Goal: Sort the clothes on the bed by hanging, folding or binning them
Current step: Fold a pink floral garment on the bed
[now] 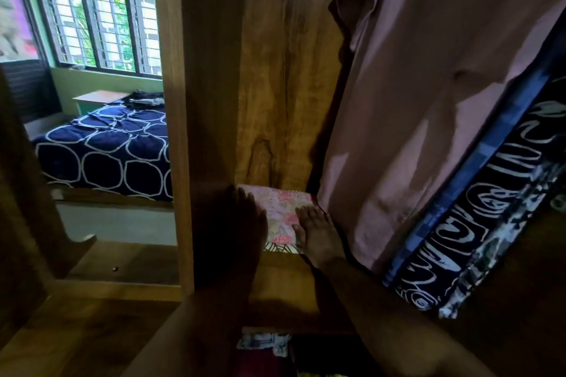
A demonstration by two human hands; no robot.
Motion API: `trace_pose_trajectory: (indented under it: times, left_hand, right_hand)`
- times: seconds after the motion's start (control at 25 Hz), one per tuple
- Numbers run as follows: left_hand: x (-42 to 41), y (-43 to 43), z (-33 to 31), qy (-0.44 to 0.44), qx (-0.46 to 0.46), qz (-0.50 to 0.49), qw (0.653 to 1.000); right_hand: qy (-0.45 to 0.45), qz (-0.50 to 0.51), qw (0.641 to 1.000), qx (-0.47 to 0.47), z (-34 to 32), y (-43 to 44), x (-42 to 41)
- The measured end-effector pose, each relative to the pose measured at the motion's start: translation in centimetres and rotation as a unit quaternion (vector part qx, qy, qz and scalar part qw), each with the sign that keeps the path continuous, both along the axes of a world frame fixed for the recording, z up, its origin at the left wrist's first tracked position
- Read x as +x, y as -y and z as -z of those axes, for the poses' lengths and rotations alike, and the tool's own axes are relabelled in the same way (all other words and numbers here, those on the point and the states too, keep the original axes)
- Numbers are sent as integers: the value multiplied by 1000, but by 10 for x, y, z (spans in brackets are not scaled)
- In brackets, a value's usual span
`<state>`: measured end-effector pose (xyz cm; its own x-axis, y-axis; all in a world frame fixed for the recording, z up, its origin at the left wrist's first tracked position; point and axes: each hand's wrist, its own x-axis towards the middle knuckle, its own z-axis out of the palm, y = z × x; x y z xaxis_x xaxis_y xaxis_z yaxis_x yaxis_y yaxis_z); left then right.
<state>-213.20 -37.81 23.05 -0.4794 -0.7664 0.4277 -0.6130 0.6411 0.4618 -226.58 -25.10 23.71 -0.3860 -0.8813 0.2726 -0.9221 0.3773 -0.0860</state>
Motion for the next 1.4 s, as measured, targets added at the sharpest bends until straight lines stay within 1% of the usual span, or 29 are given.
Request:
trace_pose_trajectory:
  times: [0.04, 0.08, 0.12, 0.16, 0.2, 0.24, 0.28, 0.32, 0.36, 0.4, 0.44, 0.52, 0.56, 0.6, 0.64, 0.72, 0.76, 0.84, 0.88, 0.96, 1.04, 1.12, 1.2, 1.32, 1.4]
  left_hand:
    - [1, -8, 2, 38, 13, 16, 999]
    - [0, -16, 8, 53, 6, 27, 998]
    - [3, -25, 17, 67, 34, 56, 996]
    - [7, -28, 30, 41, -1, 64, 997]
    - [14, -31, 37, 32, -42, 49, 997]
    - [23, -29, 44, 15, -112, 39, 993]
    - [32, -23, 45, 14, -159, 24, 987]
    - [38, -21, 46, 26, -169, 23, 985]
    - [42, -24, 43, 58, -131, 31, 989]
    - [43, -29, 39, 80, -86, 32, 993]
    - [43, -42, 29, 89, -62, 24, 994]
    - [45, -66, 22, 67, -29, 43, 996]
    - [47, -75, 21, 53, -24, 51, 997]
    - [55, -83, 18, 63, -9, 63, 996]
    - [62, -85, 20, 97, -14, 88, 991]
    - [75, -87, 16, 180, -59, 178, 966]
    - [82, -88, 9, 201, -53, 231, 950]
    - [91, -90, -6, 212, 1, 298, 931]
    - [95, -93, -13, 208, 32, 317, 925]
    - [104, -103, -19, 213, 71, 338, 914]
    - [116, -116, -25, 246, 76, 354, 899]
    - [129, -125, -31, 291, 59, 359, 885]
    - [145, -131, -38, 328, 54, 353, 875]
    - [170, -148, -41, 355, 58, 328, 874]
    - [188, -172, -31, 368, 74, 291, 880]
  right_hand:
    - [-18, 5, 1000, -10, -4, -5, 4]
    - [-28, -21, 998, -42, -2, -8, 4]
    - [-34, -21, 998, -53, 0, -15, 11]
    - [-48, -28, 997, -49, 4, -19, 17]
    - [-28, -25, 999, -30, 4, -24, 21]
    - [-11, -22, 1000, -16, 8, -26, 21]
    - [21, -10, 999, 30, 10, -30, 23]
    - [27, -1, 999, 45, 15, -34, 25]
    - [27, 8, 998, 51, 16, -38, 31]
    - [24, 12, 999, 28, 17, -42, 36]
    - [27, 18, 999, 11, 16, -47, 43]
    - [18, 19, 999, -23, 12, -59, 56]
    - [11, 20, 999, -37, 12, -64, 63]
    - [11, 20, 999, -41, 10, -72, 72]
    - [9, 24, 998, -56, 9, -79, 80]
    - [12, 23, 998, -65, 10, -98, 95]
    - [21, 19, 998, -56, 5, -108, 100]
    - [63, 24, 998, 2, -13, -127, 102]
    - [85, 31, 996, 26, -19, -134, 97]
    - [168, 40, 984, 49, -28, -152, 94]
    - [232, 57, 970, 48, -28, -173, 93]
    - [240, 61, 965, 81, -23, -192, 95]
    - [247, 43, 959, 130, -26, -208, 100]
    - [247, -3, 947, 205, -36, -228, 113]
    - [220, -19, 941, 257, -37, -243, 124]
